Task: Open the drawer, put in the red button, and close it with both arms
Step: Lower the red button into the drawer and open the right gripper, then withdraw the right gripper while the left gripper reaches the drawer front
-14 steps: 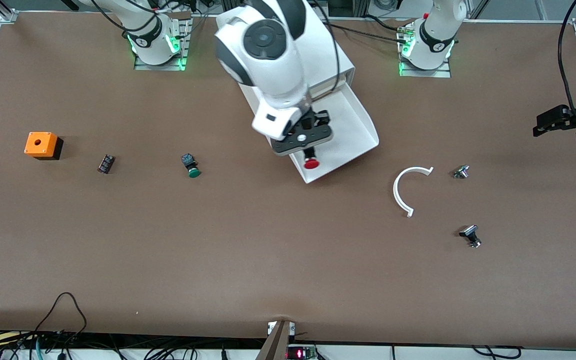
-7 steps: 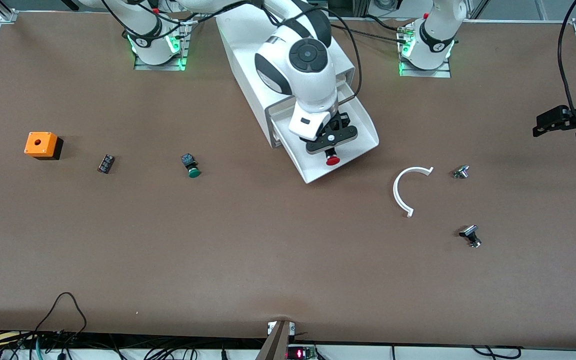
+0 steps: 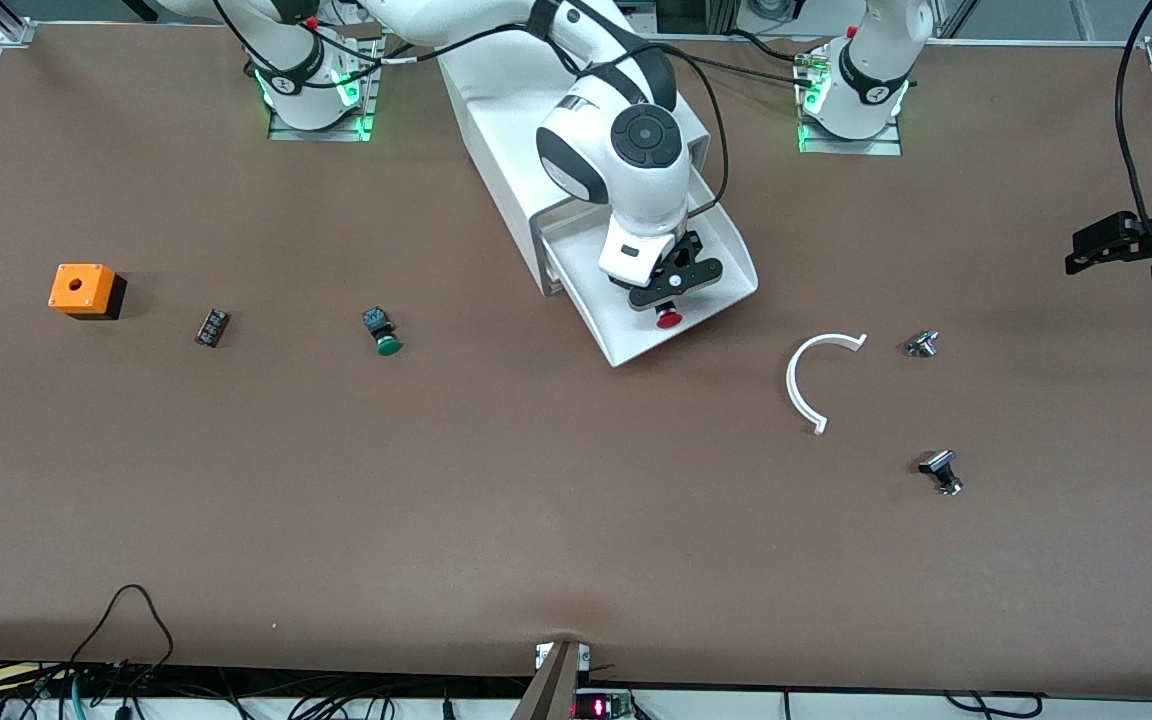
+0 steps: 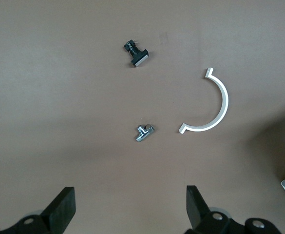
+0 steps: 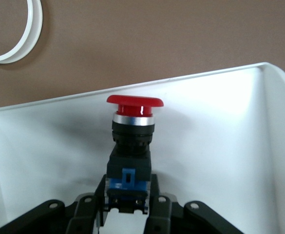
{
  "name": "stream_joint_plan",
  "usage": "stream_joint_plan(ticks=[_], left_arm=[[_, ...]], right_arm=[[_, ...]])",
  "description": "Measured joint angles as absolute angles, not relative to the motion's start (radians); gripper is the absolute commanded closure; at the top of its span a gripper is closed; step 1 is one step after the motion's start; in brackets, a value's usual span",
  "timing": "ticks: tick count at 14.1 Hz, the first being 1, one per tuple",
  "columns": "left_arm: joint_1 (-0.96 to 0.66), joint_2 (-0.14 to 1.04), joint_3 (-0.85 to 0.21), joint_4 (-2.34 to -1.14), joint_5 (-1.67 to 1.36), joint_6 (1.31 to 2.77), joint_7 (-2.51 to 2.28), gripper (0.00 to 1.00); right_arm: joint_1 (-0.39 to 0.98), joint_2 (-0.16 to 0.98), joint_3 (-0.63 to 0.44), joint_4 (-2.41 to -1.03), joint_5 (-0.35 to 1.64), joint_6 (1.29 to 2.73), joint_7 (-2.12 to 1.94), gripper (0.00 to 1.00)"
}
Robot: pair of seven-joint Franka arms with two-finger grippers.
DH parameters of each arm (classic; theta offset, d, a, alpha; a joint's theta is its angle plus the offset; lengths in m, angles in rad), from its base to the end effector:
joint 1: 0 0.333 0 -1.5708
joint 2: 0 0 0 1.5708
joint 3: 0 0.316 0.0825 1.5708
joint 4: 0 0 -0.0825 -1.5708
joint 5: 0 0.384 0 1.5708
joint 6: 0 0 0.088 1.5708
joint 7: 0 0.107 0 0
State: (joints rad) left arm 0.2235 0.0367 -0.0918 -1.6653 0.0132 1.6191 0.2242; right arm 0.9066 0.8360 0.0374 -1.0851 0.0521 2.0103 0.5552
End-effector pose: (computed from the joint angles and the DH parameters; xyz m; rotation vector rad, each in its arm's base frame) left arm 0.5592 0.0763 0.5635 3.1304 -0.1469 -0.1304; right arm 0.4603 0.6247 0.3310 -2.9777 -0.5344 -0.0218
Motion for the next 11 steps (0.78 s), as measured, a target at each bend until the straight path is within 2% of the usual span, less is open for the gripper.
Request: stream_joint_plan(ticks=[1,6,11], left_arm=[[0.223,0.037,-0.092,-1.665,0.013,1.619,0.224,0.00],[0.223,0.045,-0.092,-1.665,0.013,1.620,0.224,0.00],[0.216,0.050,-0.094,-1.665,0.013,1.623,0.217,0.00]], right_arm=[[0.910,0.836,0.037,-1.085,0.052,2.010,0.555,0.01],[0.914,0.830,0.031,-1.079,0.022,1.997,0.574,0.00],[0.833,0.772,-0.005,-1.044,0.018,1.850,0.494,0.00]])
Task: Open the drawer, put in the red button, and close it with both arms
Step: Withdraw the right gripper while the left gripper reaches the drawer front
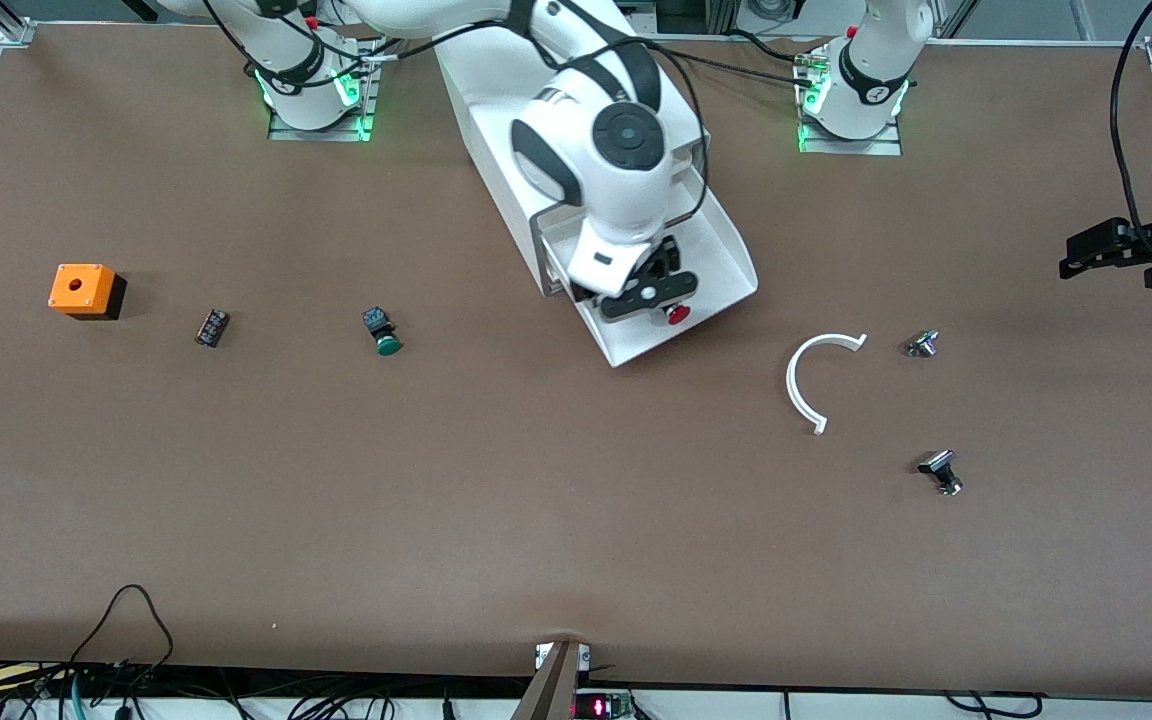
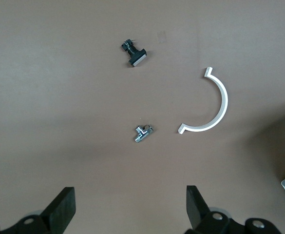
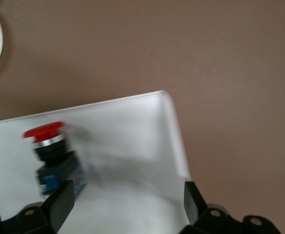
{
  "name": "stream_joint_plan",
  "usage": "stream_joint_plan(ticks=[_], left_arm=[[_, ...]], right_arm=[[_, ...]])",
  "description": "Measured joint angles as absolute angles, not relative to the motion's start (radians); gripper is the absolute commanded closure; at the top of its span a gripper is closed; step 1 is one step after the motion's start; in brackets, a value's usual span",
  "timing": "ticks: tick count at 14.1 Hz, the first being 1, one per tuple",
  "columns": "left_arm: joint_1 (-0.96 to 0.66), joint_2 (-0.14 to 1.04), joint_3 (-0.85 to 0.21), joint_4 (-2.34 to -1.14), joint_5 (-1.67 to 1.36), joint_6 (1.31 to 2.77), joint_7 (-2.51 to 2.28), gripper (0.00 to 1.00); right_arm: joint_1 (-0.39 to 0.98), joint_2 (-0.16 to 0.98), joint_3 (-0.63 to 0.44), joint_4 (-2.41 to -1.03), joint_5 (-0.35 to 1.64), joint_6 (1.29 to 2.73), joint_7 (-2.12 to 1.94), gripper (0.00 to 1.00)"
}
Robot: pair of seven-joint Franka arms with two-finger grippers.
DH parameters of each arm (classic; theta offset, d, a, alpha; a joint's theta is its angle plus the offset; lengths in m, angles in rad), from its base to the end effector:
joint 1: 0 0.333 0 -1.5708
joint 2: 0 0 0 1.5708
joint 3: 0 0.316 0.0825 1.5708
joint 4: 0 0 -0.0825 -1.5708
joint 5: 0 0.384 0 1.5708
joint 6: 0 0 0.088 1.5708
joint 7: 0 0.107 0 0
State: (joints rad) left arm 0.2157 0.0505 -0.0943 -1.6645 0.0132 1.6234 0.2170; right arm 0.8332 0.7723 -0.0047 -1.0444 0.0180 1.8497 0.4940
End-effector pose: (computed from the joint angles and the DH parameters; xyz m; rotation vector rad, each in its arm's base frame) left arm 0.5635 0.0713 0.5564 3.1275 -0.1518 -0.1433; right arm 0.5143 0.5645 0.3843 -3.0675 -0.5127 -0.0270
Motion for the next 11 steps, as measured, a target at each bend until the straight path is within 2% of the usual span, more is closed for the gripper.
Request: stream_joint_plan(ticks=[6,11], left_arm=[[0.135,0.091,-0.111,-1.665,-0.044,1.681,-0.056,0.00],[0.063,0.179,-0.189,-1.672,-0.057,1.795,-0.378,0.00]], right_arm=[[0.618,0.696,-0.003,-1.044,0.019,1.715,0.189,0.00],[0.477,0.650,-0.007,-1.044,0.019,1.602,-0.061,0.00]])
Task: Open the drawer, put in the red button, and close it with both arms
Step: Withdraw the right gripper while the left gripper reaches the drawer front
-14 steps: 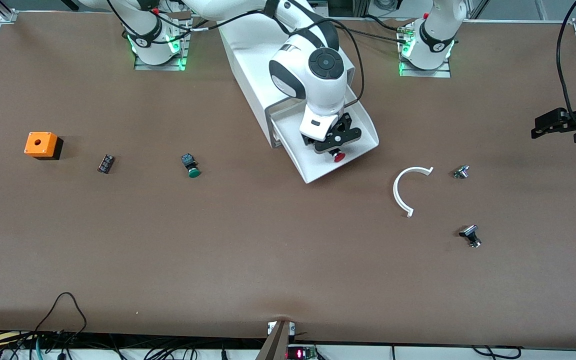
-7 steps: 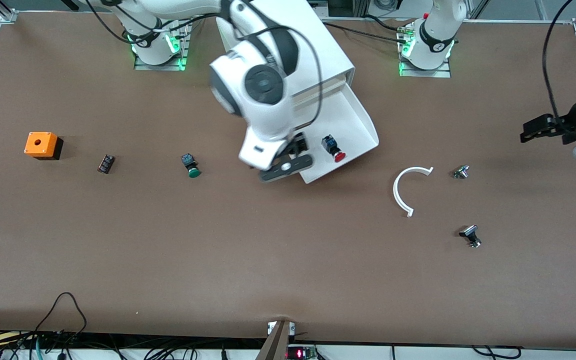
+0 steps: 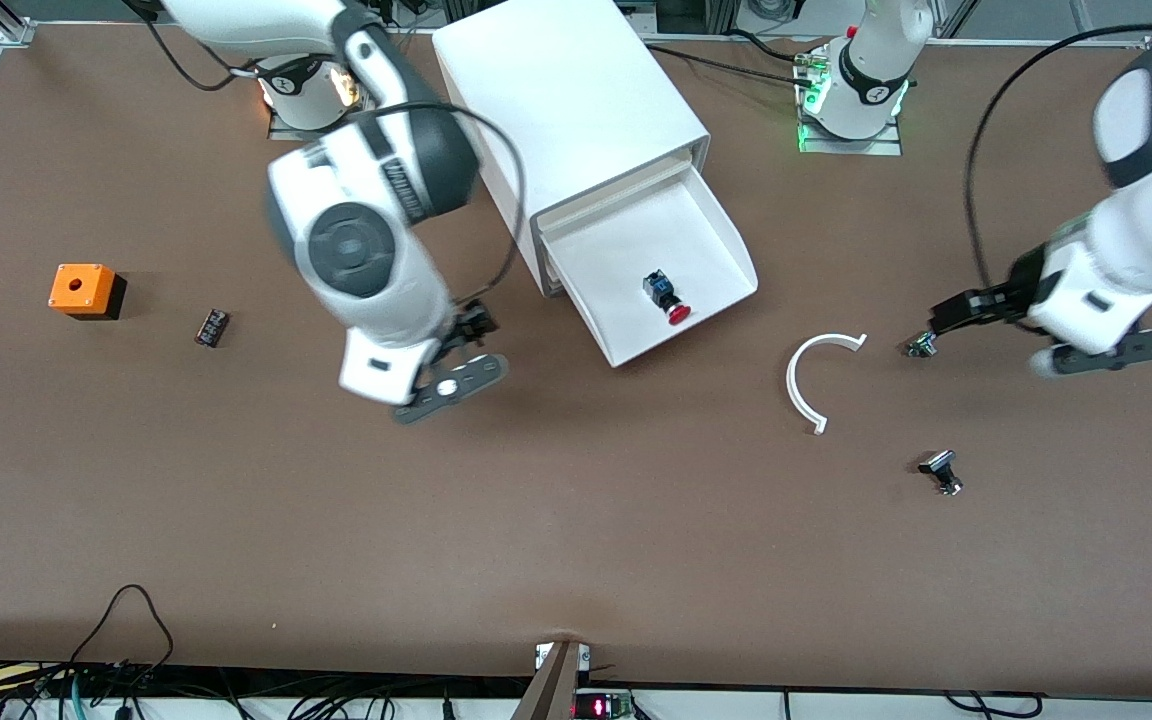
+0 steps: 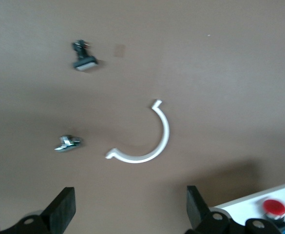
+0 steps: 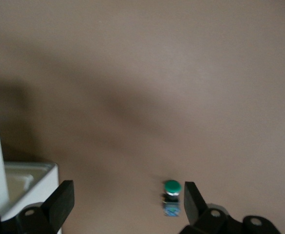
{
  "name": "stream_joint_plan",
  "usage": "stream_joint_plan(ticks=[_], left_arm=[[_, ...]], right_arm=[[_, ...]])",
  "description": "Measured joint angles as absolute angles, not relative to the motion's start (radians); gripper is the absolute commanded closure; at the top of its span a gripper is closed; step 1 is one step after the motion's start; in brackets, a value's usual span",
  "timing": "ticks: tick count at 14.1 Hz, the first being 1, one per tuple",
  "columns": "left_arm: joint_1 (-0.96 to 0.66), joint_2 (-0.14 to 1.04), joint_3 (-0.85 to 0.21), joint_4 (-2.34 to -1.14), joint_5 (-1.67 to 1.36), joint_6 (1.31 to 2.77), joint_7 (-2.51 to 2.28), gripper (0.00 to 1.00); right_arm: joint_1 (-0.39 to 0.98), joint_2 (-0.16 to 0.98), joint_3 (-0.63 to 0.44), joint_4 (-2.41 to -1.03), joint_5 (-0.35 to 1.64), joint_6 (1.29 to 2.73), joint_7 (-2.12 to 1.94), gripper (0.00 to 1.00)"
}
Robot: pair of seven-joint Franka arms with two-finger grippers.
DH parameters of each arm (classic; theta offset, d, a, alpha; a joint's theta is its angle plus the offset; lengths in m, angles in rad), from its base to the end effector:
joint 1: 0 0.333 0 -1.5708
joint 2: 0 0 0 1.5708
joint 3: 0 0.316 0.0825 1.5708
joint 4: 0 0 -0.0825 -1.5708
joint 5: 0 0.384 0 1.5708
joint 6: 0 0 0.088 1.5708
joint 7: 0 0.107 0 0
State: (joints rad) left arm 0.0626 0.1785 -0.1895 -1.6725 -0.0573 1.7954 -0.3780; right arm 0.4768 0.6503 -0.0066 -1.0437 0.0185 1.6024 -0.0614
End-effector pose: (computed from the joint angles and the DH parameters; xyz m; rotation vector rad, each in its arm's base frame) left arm 0.6060 -0.0750 0.4928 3.0391 0.4088 -0.1122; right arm 0.6457 0.3320 0.4547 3.0238 0.8228 -0.1452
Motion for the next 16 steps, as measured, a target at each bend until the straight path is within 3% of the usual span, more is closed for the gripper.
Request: stream_joint_plan(ticks=[3,7,11,16], left_arm=[[0.007,0.241,-0.211,-1.688,-0.057,1.888,-0.553,0.00],[-0.062,0.287,-0.214,-1.708,-0.057,1.932,-0.739,0.00],[-0.118,0.290,-0.215,-1.830,-0.051,2.084,-0.910,0.00],[-0.221,0.318,-0.216,-1.879,0.012,2.154,-1.113,0.00]], right_arm=[[0.373,0.570,-0.008,-1.098,0.017,1.546,-0.185,0.00],[0.251,0.397,-0.009,-1.289,0.014,1.530,-0.289,0.00],[0.169,0.258,-0.009,-1.430,0.007,1.525,-0.293,0.00],[0.102,0.170,-0.061,-1.529,0.005,1.527,-0.293,0.00]])
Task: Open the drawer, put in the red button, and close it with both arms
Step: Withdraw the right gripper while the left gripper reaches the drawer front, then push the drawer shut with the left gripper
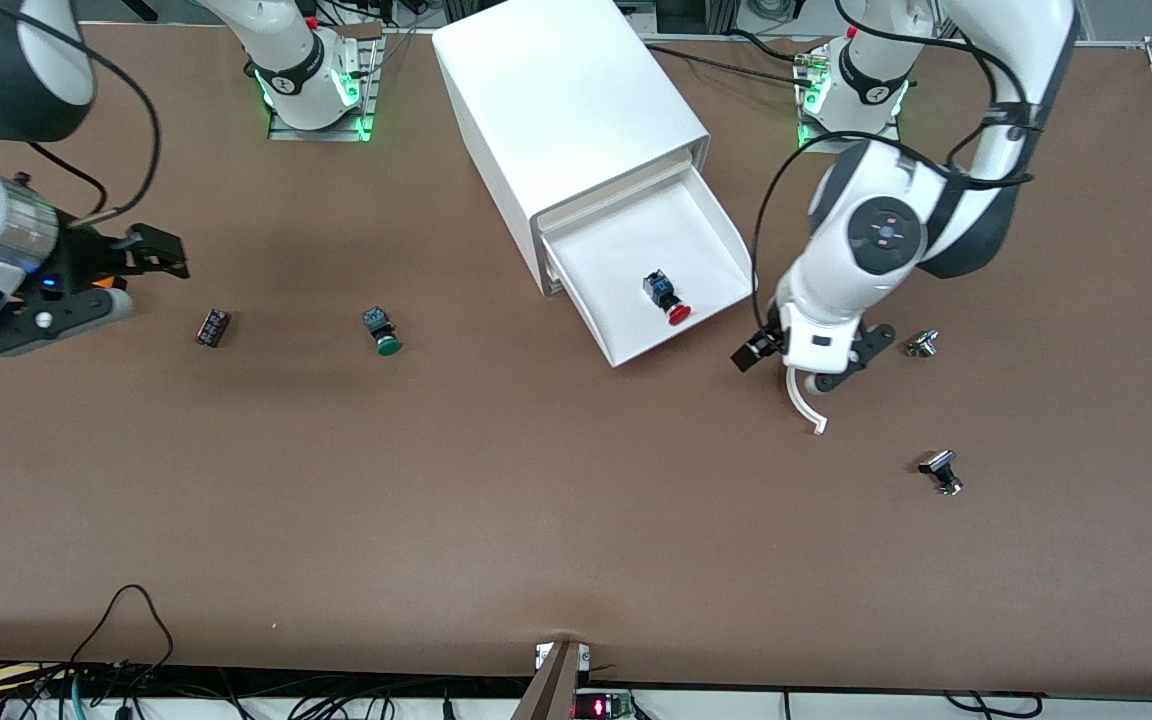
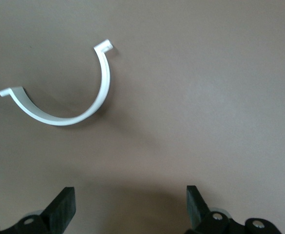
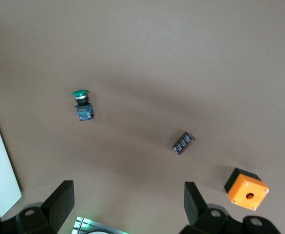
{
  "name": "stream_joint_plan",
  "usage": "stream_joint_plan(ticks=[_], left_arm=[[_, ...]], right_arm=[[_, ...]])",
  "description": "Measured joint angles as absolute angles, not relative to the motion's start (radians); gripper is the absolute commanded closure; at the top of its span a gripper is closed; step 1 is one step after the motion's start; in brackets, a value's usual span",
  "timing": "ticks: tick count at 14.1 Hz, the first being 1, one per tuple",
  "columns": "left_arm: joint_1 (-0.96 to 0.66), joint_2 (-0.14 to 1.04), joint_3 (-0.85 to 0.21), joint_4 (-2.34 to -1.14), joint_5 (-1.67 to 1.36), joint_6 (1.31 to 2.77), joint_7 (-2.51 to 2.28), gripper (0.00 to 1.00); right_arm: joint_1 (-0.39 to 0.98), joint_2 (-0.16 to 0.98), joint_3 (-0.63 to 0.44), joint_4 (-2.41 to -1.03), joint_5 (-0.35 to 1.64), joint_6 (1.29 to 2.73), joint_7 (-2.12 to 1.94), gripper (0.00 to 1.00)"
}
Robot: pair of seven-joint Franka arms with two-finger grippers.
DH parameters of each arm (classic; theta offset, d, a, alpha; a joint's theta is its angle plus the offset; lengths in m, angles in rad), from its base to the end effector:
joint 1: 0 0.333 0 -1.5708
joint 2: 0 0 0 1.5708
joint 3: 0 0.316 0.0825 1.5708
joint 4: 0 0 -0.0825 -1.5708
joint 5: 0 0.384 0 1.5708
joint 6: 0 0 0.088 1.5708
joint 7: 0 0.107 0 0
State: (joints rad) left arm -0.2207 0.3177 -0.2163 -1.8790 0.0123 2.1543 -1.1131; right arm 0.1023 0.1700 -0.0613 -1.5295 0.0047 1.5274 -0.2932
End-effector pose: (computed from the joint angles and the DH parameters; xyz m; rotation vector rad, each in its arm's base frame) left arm 0.5649 -0.2554 0.3429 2.9456 1.0394 -0.1014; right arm 0.5939 0.0276 0.5427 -3.0709 -0.5176 0.2671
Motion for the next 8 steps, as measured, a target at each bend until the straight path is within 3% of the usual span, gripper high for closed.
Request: stream_joint_plan(ticks=[8], left_arm=[[-0.282,0.406,-0.213,-1.883,0.038,2.272,-1.216,0.00]], right_arm=[[0.007,0.121,-0.116,-1.544,-0.016,1.527,-0.294,0.00]])
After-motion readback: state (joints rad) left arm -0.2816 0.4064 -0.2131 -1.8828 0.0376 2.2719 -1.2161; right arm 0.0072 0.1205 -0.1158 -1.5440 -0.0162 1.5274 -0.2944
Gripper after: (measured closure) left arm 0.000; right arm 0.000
